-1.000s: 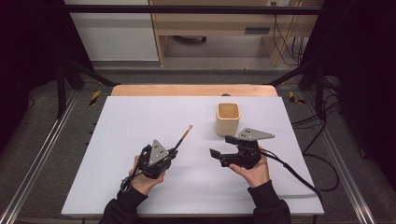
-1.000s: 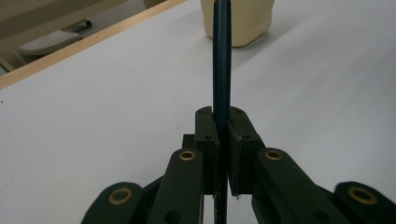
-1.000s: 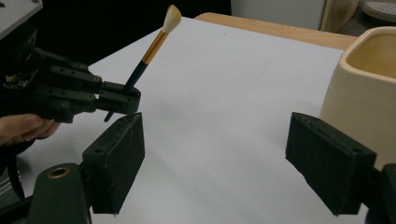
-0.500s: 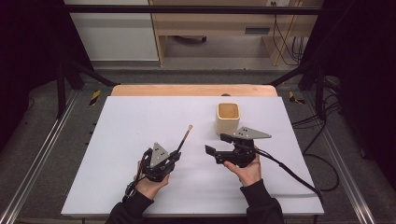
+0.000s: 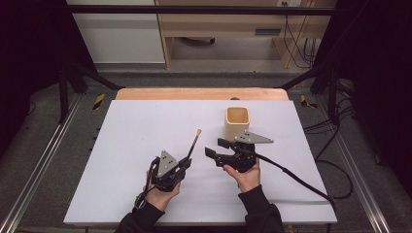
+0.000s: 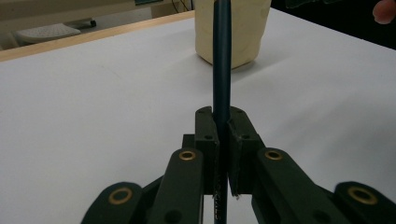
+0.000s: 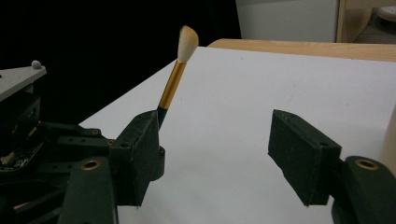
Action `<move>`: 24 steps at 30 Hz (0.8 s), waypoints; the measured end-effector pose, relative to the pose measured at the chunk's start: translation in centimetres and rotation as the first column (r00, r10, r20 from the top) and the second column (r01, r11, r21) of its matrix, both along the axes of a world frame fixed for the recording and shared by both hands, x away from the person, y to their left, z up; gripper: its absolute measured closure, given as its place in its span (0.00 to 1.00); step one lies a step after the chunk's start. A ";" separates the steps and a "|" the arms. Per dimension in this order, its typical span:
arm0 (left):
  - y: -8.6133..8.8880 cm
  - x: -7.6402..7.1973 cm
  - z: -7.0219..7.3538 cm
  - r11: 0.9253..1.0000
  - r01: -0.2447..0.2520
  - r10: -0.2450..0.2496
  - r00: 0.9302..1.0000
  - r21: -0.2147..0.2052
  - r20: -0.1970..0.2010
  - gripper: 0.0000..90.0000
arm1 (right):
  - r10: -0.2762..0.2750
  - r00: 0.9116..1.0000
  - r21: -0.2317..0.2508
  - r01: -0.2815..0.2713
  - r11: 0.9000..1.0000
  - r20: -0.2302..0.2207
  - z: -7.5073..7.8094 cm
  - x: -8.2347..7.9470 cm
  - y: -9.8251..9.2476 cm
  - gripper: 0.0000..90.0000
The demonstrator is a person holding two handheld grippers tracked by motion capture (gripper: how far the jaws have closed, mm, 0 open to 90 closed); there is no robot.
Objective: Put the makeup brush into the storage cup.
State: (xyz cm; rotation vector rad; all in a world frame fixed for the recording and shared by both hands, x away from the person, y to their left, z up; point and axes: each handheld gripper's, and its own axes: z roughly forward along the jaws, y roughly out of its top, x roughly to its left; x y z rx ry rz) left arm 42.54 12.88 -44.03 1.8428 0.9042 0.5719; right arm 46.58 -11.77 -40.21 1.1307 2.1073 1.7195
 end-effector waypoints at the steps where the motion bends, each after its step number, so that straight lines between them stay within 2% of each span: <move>1: -0.1 0.0 0.0 1.000 0.002 -0.002 1.000 0.001 -0.003 0.93 | -0.001 1.000 -0.002 0.001 1.000 0.003 0.0 0.0 0.1 0.39; 11: -1.0 0.0 -0.3 1.000 0.006 -0.007 1.000 -0.028 -0.016 0.93 | 0.012 1.000 0.034 -0.012 0.999 -0.001 -0.4 0.2 1.1 0.47; 17: -1.3 -0.1 -0.4 0.999 0.003 -0.003 1.000 -0.033 -0.015 0.93 | 0.011 1.000 0.043 -0.011 0.999 -0.008 -0.8 0.3 1.7 0.49; 24: -1.5 -0.1 -0.5 0.999 -0.001 0.001 1.000 -0.035 -0.014 0.93 | 0.002 1.000 0.079 0.000 0.997 -0.018 -1.1 0.5 2.0 0.56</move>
